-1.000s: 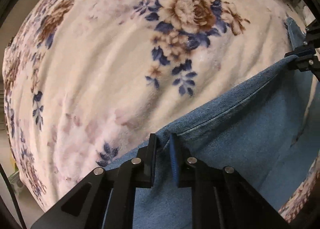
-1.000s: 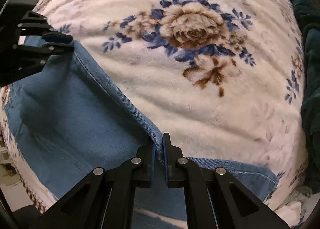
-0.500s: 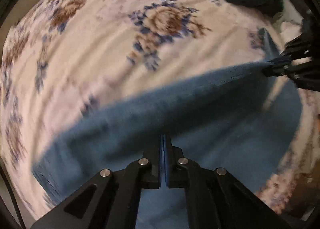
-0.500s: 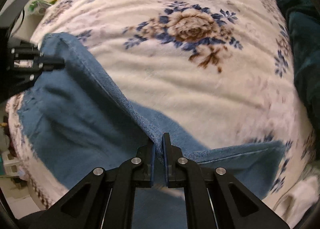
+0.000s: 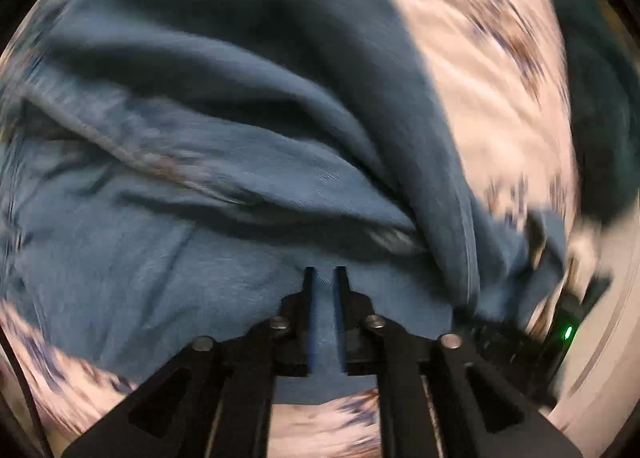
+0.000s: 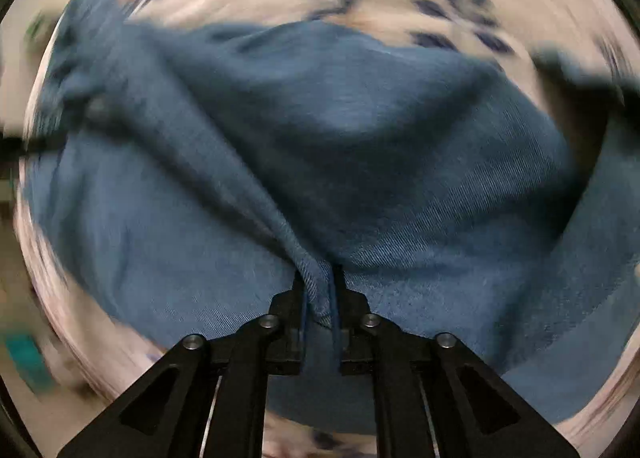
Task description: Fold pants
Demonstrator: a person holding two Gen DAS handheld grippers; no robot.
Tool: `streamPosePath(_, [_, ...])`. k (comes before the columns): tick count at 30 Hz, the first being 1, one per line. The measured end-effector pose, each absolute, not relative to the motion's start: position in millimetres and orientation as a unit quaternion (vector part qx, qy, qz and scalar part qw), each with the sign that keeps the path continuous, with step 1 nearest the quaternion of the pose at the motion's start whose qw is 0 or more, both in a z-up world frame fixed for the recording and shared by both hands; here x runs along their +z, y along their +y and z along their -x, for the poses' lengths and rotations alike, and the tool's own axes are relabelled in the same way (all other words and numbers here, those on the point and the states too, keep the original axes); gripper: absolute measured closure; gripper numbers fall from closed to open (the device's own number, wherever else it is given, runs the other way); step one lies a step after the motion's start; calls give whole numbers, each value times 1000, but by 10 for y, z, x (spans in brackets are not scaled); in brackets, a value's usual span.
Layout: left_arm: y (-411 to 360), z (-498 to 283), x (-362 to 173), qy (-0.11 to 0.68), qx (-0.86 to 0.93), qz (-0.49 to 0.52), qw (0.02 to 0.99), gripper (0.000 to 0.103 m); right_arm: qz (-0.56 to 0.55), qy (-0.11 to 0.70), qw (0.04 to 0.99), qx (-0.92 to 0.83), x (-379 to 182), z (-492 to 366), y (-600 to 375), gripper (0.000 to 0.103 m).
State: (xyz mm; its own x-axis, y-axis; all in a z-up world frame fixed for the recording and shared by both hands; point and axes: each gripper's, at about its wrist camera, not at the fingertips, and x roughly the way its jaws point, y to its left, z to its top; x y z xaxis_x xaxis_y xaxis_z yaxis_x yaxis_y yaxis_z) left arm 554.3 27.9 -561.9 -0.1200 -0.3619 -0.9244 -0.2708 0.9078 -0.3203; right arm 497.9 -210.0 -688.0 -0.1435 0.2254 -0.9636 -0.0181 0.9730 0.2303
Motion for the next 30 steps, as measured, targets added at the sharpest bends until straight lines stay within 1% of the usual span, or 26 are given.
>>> streamPosePath(2, [354,-5596,-5473,732,-13,230,641,76,-129,748,648,63,-6800,-5005,-2198,67])
streamPosePath(3, [354,-5634,-5399,726,-7,230,648,72,-156,744,648,52,-6741,-5005,-2243,34])
streamPosePath(4, [333,-5698,-5301,720,-5,232,654,62,-195,734,650,39,-6633,-5001,-2304,12])
streamPosePath(6, [285,-5821,-5156,705,-9,251,663,45,-236,716,657,18,-6442,-4990,-2384,10])
streamPosePath(7, [254,-5910,-5082,697,-7,265,666,32,-234,717,657,5,-6383,-4990,-2416,10])
streamPosePath(8, [220,-6013,-5014,687,-7,278,672,22,-245,709,661,-16,-6294,-4992,-2468,10])
streamPosePath(9, [199,-6104,-4985,682,-6,284,674,19,-248,701,667,-39,-6216,-5003,-2522,10])
streamPosePath(11, [120,-6340,-4982,680,12,285,676,18,-249,691,674,-84,-6147,-5063,-2658,10])
streamPosePath(13, [39,-6573,-5071,690,40,261,674,18,-259,681,674,-121,-6151,-5136,-2809,10])
streamPosePath(17, [-157,-6925,-5405,725,84,151,667,18,-260,668,671,-188,-6200,-5291,-3045,10])
streamPosePath(20, [-268,-7001,-5630,745,103,63,656,18,-245,666,674,-206,-6205,-5392,-3152,10])
streamPosePath(21, [-312,-7009,-5678,748,104,42,655,18,-244,665,674,-208,-6205,-5395,-3204,10])
streamPosePath(22, [-365,-7004,-5747,751,103,13,652,26,-242,664,675,-211,-6221,-5376,-3227,10])
streamPosePath(23, [-412,-6992,-5802,753,104,-7,650,50,-240,665,675,-211,-6218,-5378,-3228,10])
streamPosePath(25, [-473,-6947,-5860,753,92,-16,652,72,-241,668,672,-210,-6212,-5331,-3270,10])
streamPosePath(28, [-344,-6742,-5703,729,69,24,680,90,-246,665,675,-205,-6156,-5197,-3328,10])
streamPosePath(30, [-174,-6534,-5525,712,57,74,696,93,-249,660,680,-201,-6089,-5167,-3351,10])
